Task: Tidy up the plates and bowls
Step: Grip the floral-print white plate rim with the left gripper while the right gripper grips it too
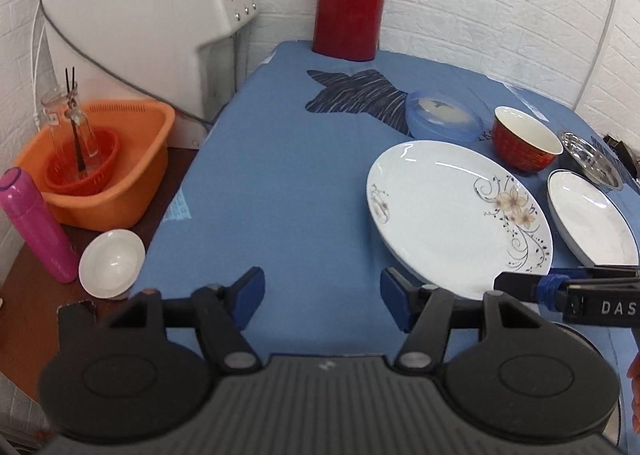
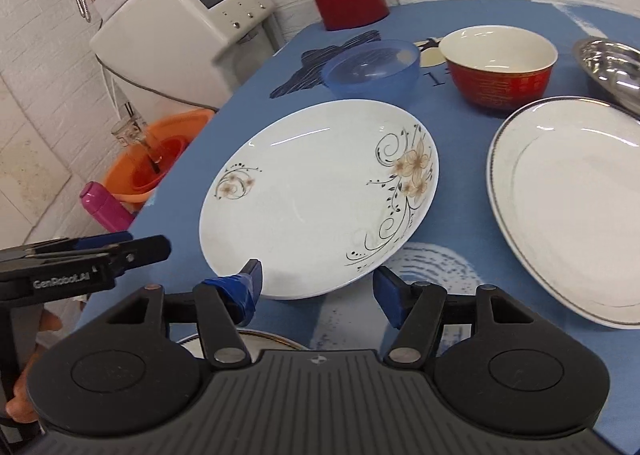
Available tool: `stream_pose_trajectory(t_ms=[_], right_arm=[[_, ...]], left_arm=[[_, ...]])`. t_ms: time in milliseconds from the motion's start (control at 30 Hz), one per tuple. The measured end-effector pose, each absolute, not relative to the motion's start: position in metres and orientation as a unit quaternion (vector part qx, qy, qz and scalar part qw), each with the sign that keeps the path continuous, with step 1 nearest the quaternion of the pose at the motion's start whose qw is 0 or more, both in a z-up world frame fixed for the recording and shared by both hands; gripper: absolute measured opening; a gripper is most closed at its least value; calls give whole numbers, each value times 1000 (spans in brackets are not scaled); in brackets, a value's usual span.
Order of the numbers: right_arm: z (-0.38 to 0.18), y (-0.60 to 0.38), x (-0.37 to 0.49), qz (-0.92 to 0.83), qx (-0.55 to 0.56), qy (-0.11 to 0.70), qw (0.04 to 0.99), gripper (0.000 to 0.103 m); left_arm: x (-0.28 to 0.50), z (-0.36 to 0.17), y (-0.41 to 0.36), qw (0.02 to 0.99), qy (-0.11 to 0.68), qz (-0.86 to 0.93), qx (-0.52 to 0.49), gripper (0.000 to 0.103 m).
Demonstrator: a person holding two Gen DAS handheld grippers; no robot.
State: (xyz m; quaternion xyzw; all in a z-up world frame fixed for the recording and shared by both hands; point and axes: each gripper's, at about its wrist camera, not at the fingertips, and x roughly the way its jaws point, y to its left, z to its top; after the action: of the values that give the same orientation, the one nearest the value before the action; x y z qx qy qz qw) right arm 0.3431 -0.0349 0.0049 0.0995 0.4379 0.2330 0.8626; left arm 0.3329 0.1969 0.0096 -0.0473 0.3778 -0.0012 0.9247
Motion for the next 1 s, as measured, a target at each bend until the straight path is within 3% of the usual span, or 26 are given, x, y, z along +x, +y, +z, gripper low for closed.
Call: stream_pose_trajectory(t_ms=[233, 433, 733, 1000], right_arm=[[30, -55, 337, 215, 80, 404, 885, 47], [33, -29, 386, 185, -4, 363, 913, 48], [-2, -27, 424, 196, -3, 440, 876, 50], [-6, -19, 408, 220, -45, 406, 886, 52]], left_arm=[[363, 13, 199, 924, 379, -1, -54, 65], [401, 6, 194, 908, 410, -18, -85, 65], [417, -4, 179, 902, 424, -35, -75, 65], [419, -14, 170, 904, 423, -32, -53, 65]])
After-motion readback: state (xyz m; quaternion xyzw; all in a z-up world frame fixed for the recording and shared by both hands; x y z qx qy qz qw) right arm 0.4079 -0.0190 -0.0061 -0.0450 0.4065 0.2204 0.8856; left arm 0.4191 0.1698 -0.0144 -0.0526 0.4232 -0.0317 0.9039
